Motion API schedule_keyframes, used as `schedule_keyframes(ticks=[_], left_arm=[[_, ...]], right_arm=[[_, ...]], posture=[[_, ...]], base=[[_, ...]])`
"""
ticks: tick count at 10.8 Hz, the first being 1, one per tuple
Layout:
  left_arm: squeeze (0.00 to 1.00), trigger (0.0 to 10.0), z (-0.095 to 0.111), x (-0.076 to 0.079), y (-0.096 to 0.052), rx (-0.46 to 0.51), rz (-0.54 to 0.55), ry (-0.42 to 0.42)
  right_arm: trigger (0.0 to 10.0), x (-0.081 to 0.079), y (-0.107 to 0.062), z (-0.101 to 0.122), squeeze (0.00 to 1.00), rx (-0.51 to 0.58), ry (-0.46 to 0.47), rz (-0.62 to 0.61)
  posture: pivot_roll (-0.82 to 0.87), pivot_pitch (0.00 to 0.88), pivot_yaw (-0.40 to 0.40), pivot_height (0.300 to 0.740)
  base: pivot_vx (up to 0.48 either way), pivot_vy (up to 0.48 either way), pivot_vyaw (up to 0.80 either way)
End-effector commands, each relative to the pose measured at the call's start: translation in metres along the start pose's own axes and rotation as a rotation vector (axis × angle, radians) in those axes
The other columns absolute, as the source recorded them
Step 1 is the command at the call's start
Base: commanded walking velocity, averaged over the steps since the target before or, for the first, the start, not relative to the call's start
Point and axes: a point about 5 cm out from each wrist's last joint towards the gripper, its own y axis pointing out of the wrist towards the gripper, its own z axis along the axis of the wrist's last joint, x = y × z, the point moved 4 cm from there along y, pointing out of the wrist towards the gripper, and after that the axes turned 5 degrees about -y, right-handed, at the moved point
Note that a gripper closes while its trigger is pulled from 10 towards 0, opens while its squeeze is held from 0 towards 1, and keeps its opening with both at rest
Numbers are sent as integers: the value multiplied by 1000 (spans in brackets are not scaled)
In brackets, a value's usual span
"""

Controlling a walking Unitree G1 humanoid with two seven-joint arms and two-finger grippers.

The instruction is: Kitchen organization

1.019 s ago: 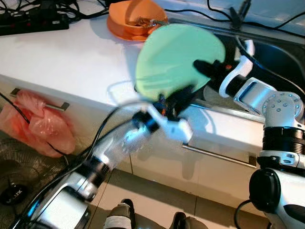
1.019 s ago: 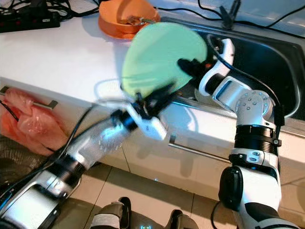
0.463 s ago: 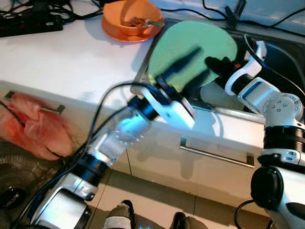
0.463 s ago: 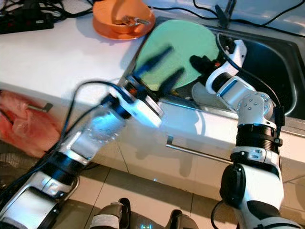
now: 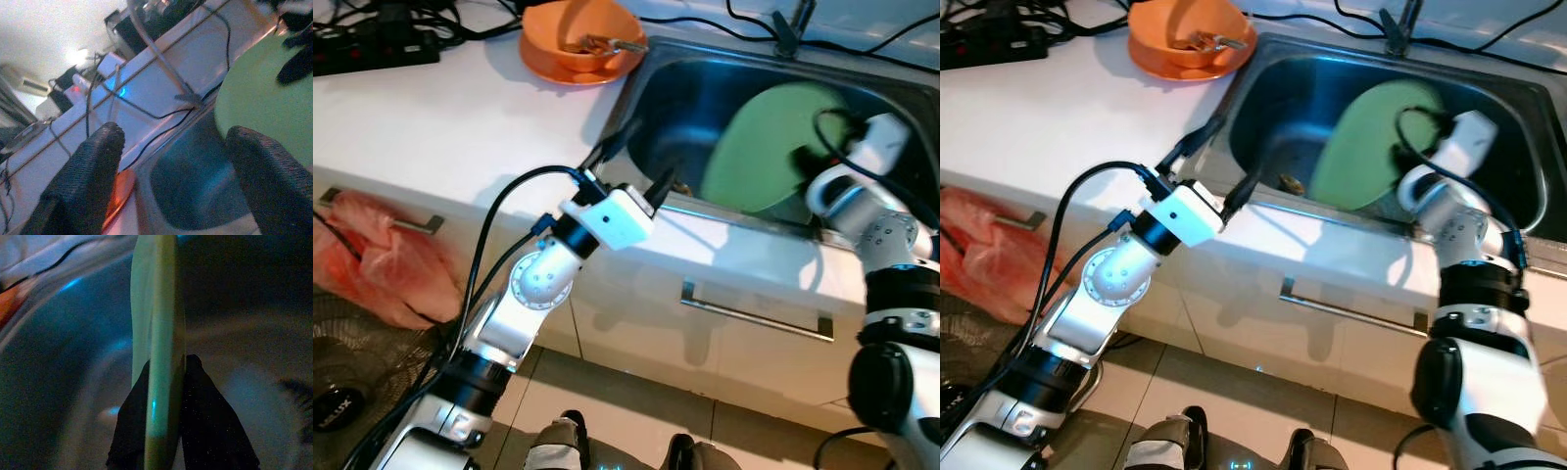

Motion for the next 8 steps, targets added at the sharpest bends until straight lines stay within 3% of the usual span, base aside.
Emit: schedule_keyframes(ticks=[1, 3, 5, 6, 7, 8], left_arm=[[1000, 10000, -4, -9, -5, -35, 20, -22], [1000, 10000, -20, -17, -17, -126, 64, -125], [1000, 10000, -36, -8, -27, -237, 11, -320], [1000, 10000, -39, -1, -29, -265, -40, -390], [1000, 10000, -40, 4, -30, -283, -79, -448], [1000, 10000, -42, 7, -31, -301, -103, -500]], right_arm=[[0, 6, 0, 16, 0, 66, -40, -38], [0, 15, 1, 9, 0, 48, -88, -81], [0, 21, 4, 2, 0, 27, -177, -99], [2471, 21, 5, 0, 0, 18, -210, -96], [8784, 22, 6, -4, 0, -1, -250, -98], [10000, 22, 7, -7, 0, -10, -271, -96]], posture=[[150, 150, -29, 740], [155, 148, -29, 740], [162, 143, -30, 740], [164, 139, -28, 740], [166, 137, -25, 740], [168, 135, -24, 740]], base=[[0, 0, 0], [0, 0, 0], [0, 0, 0], [0, 0, 0], [0, 0, 0], [0, 0, 0]])
